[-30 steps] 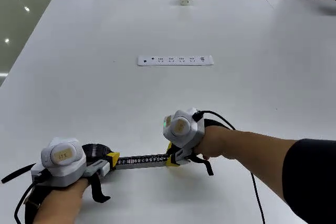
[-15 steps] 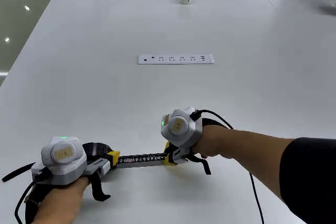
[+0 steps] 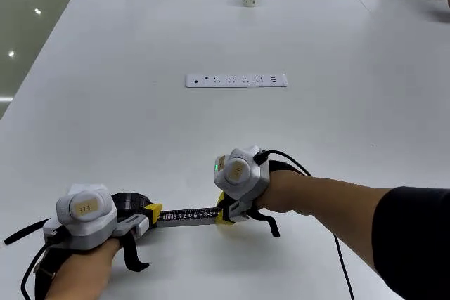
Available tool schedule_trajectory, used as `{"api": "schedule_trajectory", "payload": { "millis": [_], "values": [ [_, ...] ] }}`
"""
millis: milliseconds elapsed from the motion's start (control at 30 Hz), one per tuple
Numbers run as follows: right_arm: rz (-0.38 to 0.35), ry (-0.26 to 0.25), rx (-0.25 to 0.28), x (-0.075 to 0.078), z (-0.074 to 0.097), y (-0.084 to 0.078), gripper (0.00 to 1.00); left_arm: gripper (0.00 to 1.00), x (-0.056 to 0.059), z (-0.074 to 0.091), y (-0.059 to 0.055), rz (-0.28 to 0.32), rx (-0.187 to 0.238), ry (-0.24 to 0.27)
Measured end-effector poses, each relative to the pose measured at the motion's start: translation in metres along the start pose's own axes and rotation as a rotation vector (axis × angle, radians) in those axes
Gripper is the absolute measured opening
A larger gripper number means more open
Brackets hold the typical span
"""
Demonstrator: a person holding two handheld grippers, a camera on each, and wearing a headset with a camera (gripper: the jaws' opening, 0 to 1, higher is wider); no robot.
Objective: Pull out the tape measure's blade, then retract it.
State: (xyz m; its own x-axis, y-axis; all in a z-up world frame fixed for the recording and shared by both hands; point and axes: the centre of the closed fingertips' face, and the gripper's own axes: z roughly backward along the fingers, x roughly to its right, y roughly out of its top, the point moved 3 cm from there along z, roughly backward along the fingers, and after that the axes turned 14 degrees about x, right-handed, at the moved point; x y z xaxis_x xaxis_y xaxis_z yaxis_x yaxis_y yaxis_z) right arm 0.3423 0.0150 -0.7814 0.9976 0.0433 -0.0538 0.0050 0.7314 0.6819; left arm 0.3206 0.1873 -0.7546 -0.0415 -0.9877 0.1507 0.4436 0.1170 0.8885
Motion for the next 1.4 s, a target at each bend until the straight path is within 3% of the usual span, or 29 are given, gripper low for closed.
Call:
{"api": "schedule_trajectory", "payload": {
  "millis": [367,1400],
  "values": [
    [-0.027,-0.004,0.005,0.000,-0.001,0.002,0.09,0.60,0.000,0.000,0.000,0.000,-0.004,-0.001],
    [0.001,-0.005,0.019,0.000,-0.011,0.011,0.09,0.59,-0.001,0.000,0.000,-0.004,-0.004,-0.011]
  ]
}}
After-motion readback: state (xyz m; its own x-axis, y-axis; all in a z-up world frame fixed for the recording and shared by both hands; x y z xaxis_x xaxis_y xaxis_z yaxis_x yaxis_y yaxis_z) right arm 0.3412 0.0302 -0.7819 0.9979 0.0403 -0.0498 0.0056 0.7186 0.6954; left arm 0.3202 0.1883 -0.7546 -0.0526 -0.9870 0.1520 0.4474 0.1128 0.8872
